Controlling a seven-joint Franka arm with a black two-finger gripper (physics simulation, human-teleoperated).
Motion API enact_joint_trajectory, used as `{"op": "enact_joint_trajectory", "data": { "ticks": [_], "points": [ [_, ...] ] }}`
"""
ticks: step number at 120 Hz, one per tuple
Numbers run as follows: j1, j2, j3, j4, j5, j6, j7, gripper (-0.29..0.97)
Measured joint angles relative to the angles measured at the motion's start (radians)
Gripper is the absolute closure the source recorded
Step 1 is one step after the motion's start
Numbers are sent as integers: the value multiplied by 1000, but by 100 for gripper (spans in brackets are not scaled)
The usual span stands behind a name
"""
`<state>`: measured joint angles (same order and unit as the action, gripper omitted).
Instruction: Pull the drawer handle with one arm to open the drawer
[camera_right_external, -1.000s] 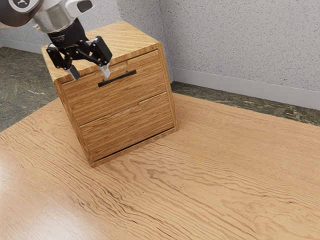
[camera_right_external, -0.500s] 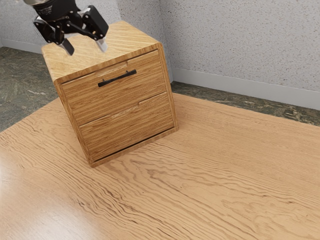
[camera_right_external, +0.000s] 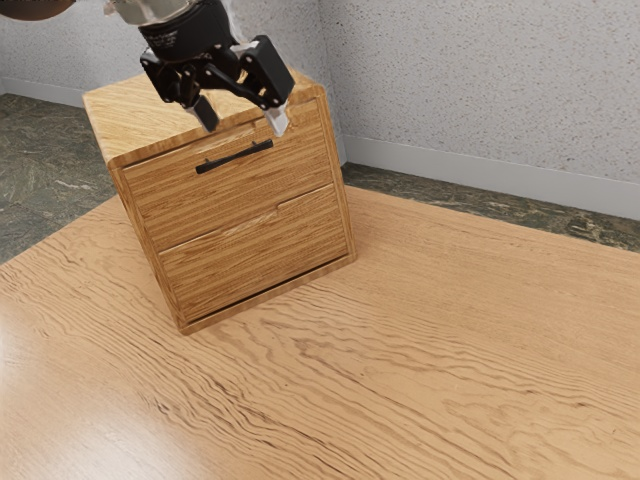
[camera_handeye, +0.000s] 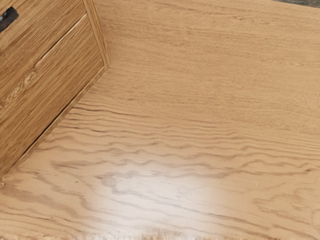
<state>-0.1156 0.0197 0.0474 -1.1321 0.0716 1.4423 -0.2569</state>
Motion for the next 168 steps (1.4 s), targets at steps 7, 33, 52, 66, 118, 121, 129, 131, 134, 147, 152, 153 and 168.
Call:
{"op": "enact_joint_trajectory", "data": {
  "ticks": [7,33,52,66,118,121,129,131,134,147,152,153,168],
  "points": [
    [50,-43,-4,-85,1,-2,-2,0],
    [156,-285,-67,-550,-2,95,-9,0],
    [140,-280,-68,-606,-13,129,29,0],
    [121,-211,-72,-599,7,230,112,0],
    [205,97,-64,-261,109,397,487,0],
    [210,98,-64,-259,109,398,505,0],
    [212,101,-68,-259,111,400,549,0],
    [210,102,-69,-259,111,400,559,0],
    [206,103,-70,-259,113,401,574,0],
    [191,100,-72,-261,157,399,630,0],
    [190,101,-72,-261,181,396,647,0],
    [190,101,-72,-261,185,396,651,0],
    [185,114,-73,-260,257,390,688,0]
  ]
}}
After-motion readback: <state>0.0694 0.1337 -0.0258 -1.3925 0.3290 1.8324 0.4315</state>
